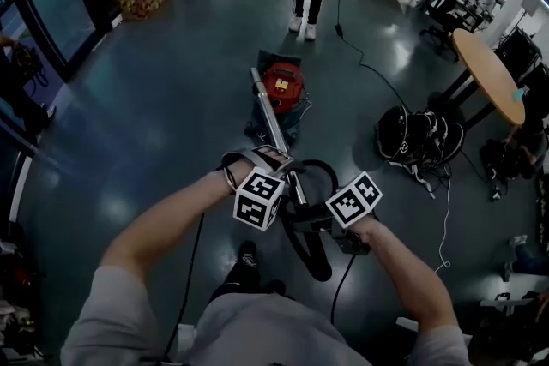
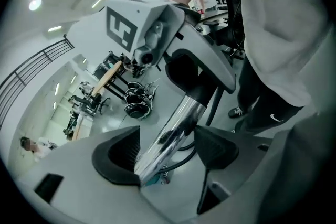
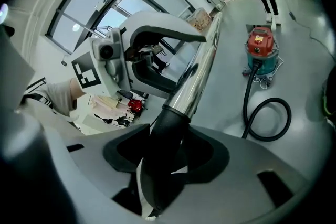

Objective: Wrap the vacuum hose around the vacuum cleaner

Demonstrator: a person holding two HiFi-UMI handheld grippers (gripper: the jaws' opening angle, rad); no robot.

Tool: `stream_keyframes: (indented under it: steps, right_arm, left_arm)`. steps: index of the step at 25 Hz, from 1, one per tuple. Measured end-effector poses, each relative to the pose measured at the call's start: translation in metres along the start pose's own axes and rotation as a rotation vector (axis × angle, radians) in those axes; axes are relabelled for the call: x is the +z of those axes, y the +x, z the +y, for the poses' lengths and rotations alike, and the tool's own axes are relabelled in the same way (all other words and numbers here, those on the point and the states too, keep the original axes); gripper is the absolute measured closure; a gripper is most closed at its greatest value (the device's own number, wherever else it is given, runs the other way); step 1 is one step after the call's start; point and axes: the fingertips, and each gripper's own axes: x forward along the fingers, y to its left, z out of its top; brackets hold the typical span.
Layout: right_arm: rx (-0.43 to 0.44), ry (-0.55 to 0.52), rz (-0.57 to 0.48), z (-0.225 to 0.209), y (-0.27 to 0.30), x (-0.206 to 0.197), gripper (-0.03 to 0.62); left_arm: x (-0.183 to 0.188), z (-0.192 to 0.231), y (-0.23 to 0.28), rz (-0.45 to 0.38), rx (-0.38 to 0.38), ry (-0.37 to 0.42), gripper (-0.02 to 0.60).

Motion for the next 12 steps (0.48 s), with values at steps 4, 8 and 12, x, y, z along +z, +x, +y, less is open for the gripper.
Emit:
stream_keyframes:
  steps: [4,8,12]
  right_arm:
    - [-0.037,-0.006,0.069,-0.020,-0.007,0.007,0.398]
    - [-0.022,0.006,0.097,-0.028,-0.012,0.016,0.398]
    - [-0.019,-0.011,0.117,-0.032,-0.011,0.030,0.398]
  left_arm:
    - [-0.006,0.011,0.021,-0.057,-0.075,0.025,0.267]
    - [-0.014,0.013,0.044,-0.065,-0.140,0.097,0.267]
    - [-0.022,0.023,0.059,-0.108,-0.153,0.102,0.268]
